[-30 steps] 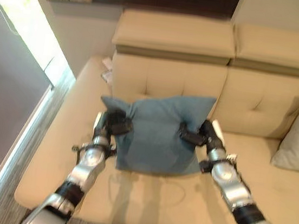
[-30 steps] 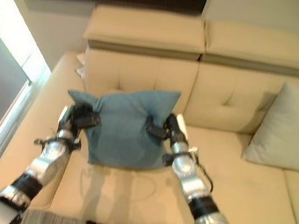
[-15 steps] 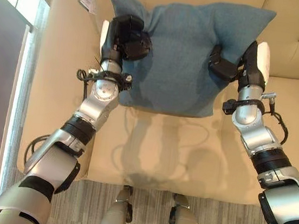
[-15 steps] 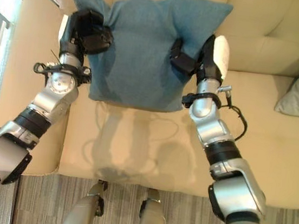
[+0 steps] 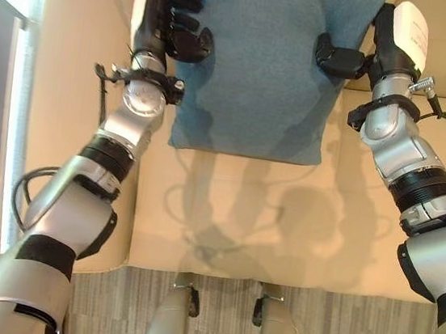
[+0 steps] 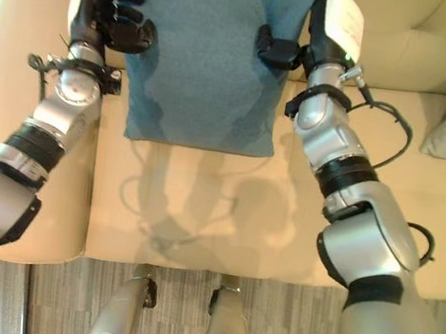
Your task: Pick up all the scattered cushions and arrange them neatly on the sofa.
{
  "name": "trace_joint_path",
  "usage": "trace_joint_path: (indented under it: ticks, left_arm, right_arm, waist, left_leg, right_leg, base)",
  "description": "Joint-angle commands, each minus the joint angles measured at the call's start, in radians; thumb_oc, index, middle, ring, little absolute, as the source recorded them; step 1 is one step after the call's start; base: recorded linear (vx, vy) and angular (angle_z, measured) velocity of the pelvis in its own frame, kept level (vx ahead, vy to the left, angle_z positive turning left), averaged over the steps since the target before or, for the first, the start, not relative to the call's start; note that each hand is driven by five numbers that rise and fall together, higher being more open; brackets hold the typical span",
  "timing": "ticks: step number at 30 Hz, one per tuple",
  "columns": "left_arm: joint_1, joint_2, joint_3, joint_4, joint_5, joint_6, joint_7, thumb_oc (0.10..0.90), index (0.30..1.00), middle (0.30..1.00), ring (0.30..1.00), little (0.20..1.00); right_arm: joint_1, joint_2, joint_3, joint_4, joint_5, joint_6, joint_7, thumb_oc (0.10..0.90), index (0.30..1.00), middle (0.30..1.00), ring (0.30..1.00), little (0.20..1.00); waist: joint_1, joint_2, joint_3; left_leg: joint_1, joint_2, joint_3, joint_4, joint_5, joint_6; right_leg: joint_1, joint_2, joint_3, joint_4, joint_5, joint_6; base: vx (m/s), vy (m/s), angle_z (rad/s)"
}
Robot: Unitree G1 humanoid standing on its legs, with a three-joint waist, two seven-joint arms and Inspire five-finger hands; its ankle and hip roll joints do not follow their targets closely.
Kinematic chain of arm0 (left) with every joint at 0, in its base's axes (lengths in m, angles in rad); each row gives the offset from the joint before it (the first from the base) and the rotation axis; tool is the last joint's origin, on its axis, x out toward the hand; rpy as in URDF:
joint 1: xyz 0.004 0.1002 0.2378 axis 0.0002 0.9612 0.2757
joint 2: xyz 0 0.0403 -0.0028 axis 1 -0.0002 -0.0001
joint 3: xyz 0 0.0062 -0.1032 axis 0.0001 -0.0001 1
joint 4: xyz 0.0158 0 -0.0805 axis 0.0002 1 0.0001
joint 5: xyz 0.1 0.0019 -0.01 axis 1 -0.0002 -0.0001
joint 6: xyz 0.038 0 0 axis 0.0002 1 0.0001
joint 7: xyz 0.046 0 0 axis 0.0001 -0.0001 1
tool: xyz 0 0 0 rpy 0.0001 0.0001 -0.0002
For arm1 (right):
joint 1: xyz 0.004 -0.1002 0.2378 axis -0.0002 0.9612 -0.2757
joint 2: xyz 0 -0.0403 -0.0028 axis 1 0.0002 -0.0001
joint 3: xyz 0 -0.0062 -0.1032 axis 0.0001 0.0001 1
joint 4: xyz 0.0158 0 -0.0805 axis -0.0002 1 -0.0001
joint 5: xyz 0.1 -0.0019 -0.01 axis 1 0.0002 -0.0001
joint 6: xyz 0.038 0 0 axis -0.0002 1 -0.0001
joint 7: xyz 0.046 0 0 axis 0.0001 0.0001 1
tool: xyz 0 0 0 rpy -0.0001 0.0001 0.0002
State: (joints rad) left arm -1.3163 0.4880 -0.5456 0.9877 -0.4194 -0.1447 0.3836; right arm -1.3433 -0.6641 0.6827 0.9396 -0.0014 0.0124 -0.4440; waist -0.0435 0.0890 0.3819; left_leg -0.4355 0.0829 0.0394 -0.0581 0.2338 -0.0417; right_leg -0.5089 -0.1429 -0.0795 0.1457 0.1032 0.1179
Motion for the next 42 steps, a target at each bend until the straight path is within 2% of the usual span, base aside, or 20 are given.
trace_joint_path:
  ticks: [1, 4, 11, 15, 22, 24, 26, 27, 28, 29, 30, 31, 32, 33, 34, 35, 36, 37, 40, 42]
  left_arm:
    - [-0.046, 0.083, 0.036, 0.075, 0.119, 0.016, 0.099, 0.8, 0.9, 0.9, 0.9, 0.9]
    - [-0.008, 0.092, 0.1, 0.073, 0.118, 0.037, 0.139, 0.8, 0.9, 0.9, 0.9, 0.9]
    - [0.139, 0.13, 0.251, 0.015, 0.123, 0.051, 0.208, 0.8, 0.9, 0.9, 0.9, 0.9]
    - [0.212, 0.129, 0.312, 0.009, 0.171, 0.079, 0.259, 0.8, 0.9, 0.9, 0.9, 0.9]
    - [0.342, 0.114, 0.394, -0.052, 0.136, 0.054, 0.26, 0.8, 0.9, 0.9, 0.9, 0.9]
    - [0.481, 0.104, 0.457, -0.135, 0.155, 0.042, 0.244, 0.8, 0.9, 0.9, 0.9, 0.9]
    - [0.553, 0.096, 0.472, -0.177, 0.19, 0.043, 0.243, 0.8, 0.9, 0.9, 0.9, 0.9]
    - [0.708, 0.086, 0.526, -0.28, 0.274, 0.012, 0.27, 0.8, 0.9, 0.9, 0.9, 0.9]
    - [0.725, 0.083, 0.53, -0.293, 0.278, 0.017, 0.272, 0.8, 0.9, 0.9, 0.9, 0.9]
    - [0.86, 0.052, 0.582, -0.325, 0.292, -0.001, 0.251, 0.8, 0.9, 0.9, 0.9, 0.9]
    - [0.874, 0.049, 0.584, -0.334, 0.294, 0.001, 0.25, 0.8, 0.9, 0.9, 0.9, 0.9]
    - [0.968, 0.031, 0.635, -0.364, 0.268, -0.014, 0.227, 0.8, 0.9, 0.9, 0.9, 0.9]
    - [1.104, 0.008, 0.696, -0.364, 0.22, -0.047, 0.172, 0.8, 0.9, 0.9, 0.9, 0.9]
    - [1.105, 0.008, 0.697, -0.364, 0.22, -0.047, 0.171, 0.8, 0.9, 0.9, 0.9, 0.9]
    - [1.228, -0.019, 0.76, -0.354, 0.17, -0.064, 0.115, 0.8, 0.9, 0.9, 0.9, 0.9]
    - [1.232, -0.02, 0.761, -0.356, 0.17, -0.064, 0.114, 0.8, 0.9, 0.9, 0.9, 0.9]
    - [1.321, -0.055, 0.79, -0.336, 0.17, -0.061, 0.103, 0.8, 0.9, 0.9, 0.9, 0.9]
    - [1.329, -0.056, 0.79, -0.341, 0.17, -0.06, 0.103, 0.8, 0.9, 0.9, 0.9, 0.9]
    - [1.423, -0.128, 0.836, -0.201, 0.053, -0.038, 0.031, 0.8, 0.9, 0.9, 0.9, 0.9]
    - [1.474, -0.171, 0.85, -0.113, -0.021, -0.038, -0.011, 0.8, 0.9, 0.9, 0.9, 0.9]
  right_arm:
    - [-0.033, -0.066, -0.053, 0.049, 0.025, -0.012, -0.08, 0.8, 0.9, 0.9, 0.9, 0.9]
    - [0.066, -0.059, -0.204, 0.015, 0.155, -0.043, -0.136, 0.8, 0.9, 0.9, 0.9, 0.9]
    - [0.321, -0.015, -0.488, -0.126, 0.266, -0.1, -0.238, 0.8, 0.9, 0.9, 0.9, 0.9]
    - [0.425, 0.01, -0.557, -0.174, 0.293, -0.131, -0.24, 0.8, 0.9, 0.9, 0.9, 0.9]
    - [0.544, 0.028, -0.633, -0.254, 0.327, -0.171, -0.228, 0.8, 0.9, 0.9, 0.9, 0.9]
    - [0.695, 0.041, -0.692, -0.371, 0.296, -0.179, -0.19, 0.8, 0.9, 0.9, 0.9, 0.9]
    - [0.779, 0.057, -0.719, -0.424, 0.286, -0.186, -0.17, 0.8, 0.9, 0.9, 0.9, 0.9]
    - [0.907, 0.084, -0.765, -0.5, 0.252, -0.209, -0.133, 0.8, 0.9, 0.9, 0.9, 0.9]
    - [0.92, 0.088, -0.765, -0.511, 0.249, -0.205, -0.133, 0.8, 0.9, 0.9, 0.9, 0.9]
    - [1.032, 0.094, -0.804, -0.538, 0.207, -0.21, -0.07, 0.8, 0.9, 0.9, 0.9, 0.9]
    - [1.044, 0.096, -0.805, -0.546, 0.206, -0.208, -0.068, 0.8, 0.9, 0.9, 0.9, 0.9]
    - [1.107, 0.099, -0.827, -0.564, 0.179, -0.206, -0.049, 0.8, 0.9, 0.9, 0.9, 0.9]
    - [1.19, 0.086, -0.838, -0.512, 0.131, -0.194, 0.008, 0.8, 0.9, 0.9, 0.9, 0.9]
    - [1.19, 0.086, -0.837, -0.512, 0.131, -0.194, 0.008, 0.8, 0.9, 0.9, 0.9, 0.9]
    - [1.283, 0.071, -0.871, -0.471, 0.053, -0.168, 0.046, 0.8, 0.9, 0.9, 0.9, 0.9]
    - [1.286, 0.071, -0.871, -0.473, 0.052, -0.167, 0.046, 0.8, 0.9, 0.9, 0.9, 0.9]
    - [1.328, 0.107, -0.915, -0.404, 0.072, -0.173, 0.047, 0.8, 0.9, 0.9, 0.9, 0.9]
    - [1.333, 0.106, -0.913, -0.404, 0.074, -0.175, 0.048, 0.8, 0.9, 0.9, 0.9, 0.9]
    - [1.393, 0.153, -0.945, -0.313, 0.109, -0.159, 0.072, 0.8, 0.9, 0.9, 0.9, 0.9]
    - [1.422, 0.183, -0.952, -0.245, 0.149, -0.158, 0.079, 0.8, 0.9, 0.9, 0.9, 0.9]
  waist:
    - [0.011, -0.002, -0.089]
    - [0.01, 0.0, -0.093]
    - [0.004, -0.005, -0.114]
    - [-0.001, -0.015, -0.129]
    - [-0.004, -0.024, -0.145]
    - [-0.008, -0.029, -0.156]
    - [-0.01, -0.033, -0.171]
    - [-0.01, -0.046, -0.185]
    - [-0.011, -0.047, -0.19]
    - [-0.012, -0.057, -0.199]
    - [-0.012, -0.057, -0.203]
    - [-0.012, -0.06, -0.212]
    - [-0.009, -0.068, -0.224]
    - [-0.01, -0.068, -0.224]
    - [-0.007, -0.074, -0.235]
    - [-0.007, -0.074, -0.237]
    - [-0.001, -0.079, -0.253]
    - [0.0, -0.079, -0.252]
    - [0.011, -0.076, -0.273]
    - [0.023, -0.07, -0.274]
  left_leg:
    - [-0.044, -0.001, -0.014, 0.055, -0.098, -0.08]
    - [-0.035, -0.001, -0.016, 0.06, -0.112, -0.078]
    - [-0.01, 0.001, -0.017, 0.073, -0.14, -0.074]
    - [-0.003, 0.004, -0.018, 0.086, -0.148, -0.07]
    - [0.01, 0.01, -0.015, 0.099, -0.161, -0.069]
    - [0.029, 0.016, -0.012, 0.107, -0.171, -0.067]
    - [0.045, 0.019, -0.011, 0.107, -0.177, -0.067]
    - [0.08, 0.027, -0.009, 0.113, -0.199, -0.067]
    - [0.08, 0.026, -0.009, 0.111, -0.192, -0.067]
    - [0.117, 0.035, -0.008, 0.12, -0.212, -0.064]
    - [0.119, 0.034, -0.007, 0.119, -0.207, -0.064]
    - [0.146, 0.04, -0.004, 0.116, -0.213, -0.065]
    - [0.189, 0.05, -0.004, 0.121, -0.221, -0.068]
    - [0.189, 0.05, -0.004, 0.12, -0.22, -0.068]
    - [0.24, 0.059, 0.0, 0.12, -0.231, -0.071]
    - [0.239, 0.058, 0.0, 0.116, -0.223, -0.071]
    - [0.269, 0.067, -0.001, 0.117, -0.223, -0.071]
    - [0.278, 0.067, 0.001, 0.114, -0.224, -0.072]
    - [0.321, 0.085, 0.002, 0.117, -0.219, -0.076]
    - [0.325, 0.11, -0.013, 0.103, -0.166, -0.095]
  right_leg:
    - [0.046, -0.031, 0.021, -0.079, -0.026, 0.065]
    - [0.058, -0.03, 0.02, -0.08, -0.034, 0.063]
    - [0.084, -0.026, 0.018, -0.076, -0.055, 0.057]
    - [0.09, -0.027, 0.019, -0.074, -0.053, 0.052]
    - [0.106, -0.027, 0.015, -0.071, -0.061, 0.048]
    - [0.127, -0.023, 0.012, -0.068, -0.072, 0.045]
    - [0.142, -0.021, 0.012, -0.067, -0.078, 0.043]
    - [0.178, -0.018, 0.01, -0.063, -0.095, 0.042]
    - [0.178, -0.019, 0.01, -0.067, -0.088, 0.042]
    - [0.215, -0.015, 0.009, -0.062, -0.108, 0.04]
    - [0.217, -0.016, 0.009, -0.065, -0.103, 0.039]
    - [0.242, -0.014, 0.01, -0.068, -0.108, 0.04]
    - [0.275, -0.007, 0.009, -0.061, -0.124, 0.037]
    - [0.275, -0.007, 0.009, -0.062, -0.123, 0.037]
    - [0.318, 0.0, 0.006, -0.051, -0.148, 0.034]
    - [0.317, 0.0, 0.006, -0.055, -0.142, 0.033]
    - [0.35, 0.006, 0.005, -0.044, -0.155, 0.026]
    - [0.357, 0.007, 0.005, -0.045, -0.157, 0.026]
    - [0.408, 0.026, -0.003, -0.04, -0.181, 0.013]
    - [0.439, 0.049, -0.023, -0.045, -0.209, -0.004]
  base:
    - [0.01, -0.02, 0.29]
    - [0.02, -0.019, 0.17]
    - [0.02, -0.011, -0.01]
    - [0.01, -0.006, 0.0]
    - [0.01, -0.016, -0.03]
    - [0.06, -0.034, -0.01]
    - [0.1, -0.057, -0.05]
    - [0.1, -0.072, -0.03]
    - [0.16, -0.103, -0.04]
    - [0.05, -0.047, -0.03]
    - [0.11, -0.071, -0.09]
    - [0.07, -0.106, -0.1]
    - [0.08, -0.107, -0.06]
    - [0.1, -0.163, -0.12]
    - [0.04, -0.079, -0.08]
    - [0.07, -0.15, -0.09]
    - [0.02, -0.073, 0.0]
    - [0.05, -0.129, -0.02]
    - [0.0, -0.137, 0.0]
    - [-0.09, -0.104, 0.02]
